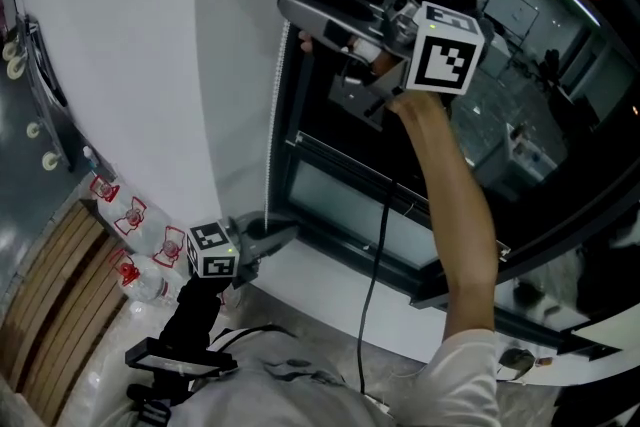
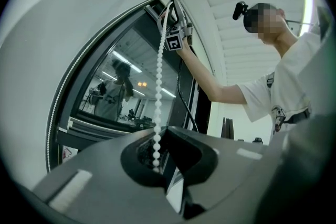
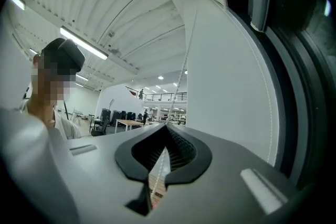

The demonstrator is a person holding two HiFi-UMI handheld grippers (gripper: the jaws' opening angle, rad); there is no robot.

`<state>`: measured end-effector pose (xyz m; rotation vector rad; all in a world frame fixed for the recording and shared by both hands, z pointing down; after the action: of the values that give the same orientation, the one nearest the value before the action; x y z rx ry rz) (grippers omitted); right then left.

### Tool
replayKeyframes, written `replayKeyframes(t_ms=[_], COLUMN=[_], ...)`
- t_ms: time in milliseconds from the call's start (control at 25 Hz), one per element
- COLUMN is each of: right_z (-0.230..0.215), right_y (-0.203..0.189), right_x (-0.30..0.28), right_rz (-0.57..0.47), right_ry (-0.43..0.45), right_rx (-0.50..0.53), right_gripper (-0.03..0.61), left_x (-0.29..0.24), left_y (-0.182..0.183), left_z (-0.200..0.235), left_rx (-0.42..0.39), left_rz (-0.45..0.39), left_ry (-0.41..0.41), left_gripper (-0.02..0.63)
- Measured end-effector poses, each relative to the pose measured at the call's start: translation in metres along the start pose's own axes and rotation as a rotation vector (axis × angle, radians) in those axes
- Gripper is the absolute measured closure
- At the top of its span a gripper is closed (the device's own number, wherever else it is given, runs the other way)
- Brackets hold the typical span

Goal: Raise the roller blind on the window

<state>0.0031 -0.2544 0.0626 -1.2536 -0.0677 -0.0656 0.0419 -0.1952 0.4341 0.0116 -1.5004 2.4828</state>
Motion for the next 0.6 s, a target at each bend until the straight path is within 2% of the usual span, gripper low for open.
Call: replayKeyframes(t_ms=[320,600], right_z=[0.015,0.035], right_y=[-0.038,-0.087], right_x=[0.004,0.009], right_rz=[0.023,0.066], right_ry=[-0.011,-0.015], right_rx=[-0.038,-0.094], right_gripper=[0.575,0.575], left_x=[0.001,0.000], left_y=[-0.003,-0.004], left_z=[0.000,-0.002], left_rx=[0.010,0.013], left_rz=[0.003,0.004], left_ry=[0.002,-0.004], left_gripper=[0.615,0.615])
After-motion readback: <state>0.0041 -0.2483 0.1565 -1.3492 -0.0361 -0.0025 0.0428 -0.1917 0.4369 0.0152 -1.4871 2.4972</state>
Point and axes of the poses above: the fingertips, and each gripper's own axes: x backward along the fingers, z to its left, y out of its top, the point moved 2 cm from there along x, backward along the fingers, and after that the axes turned 13 degrees about x, right-handed, at the moved point
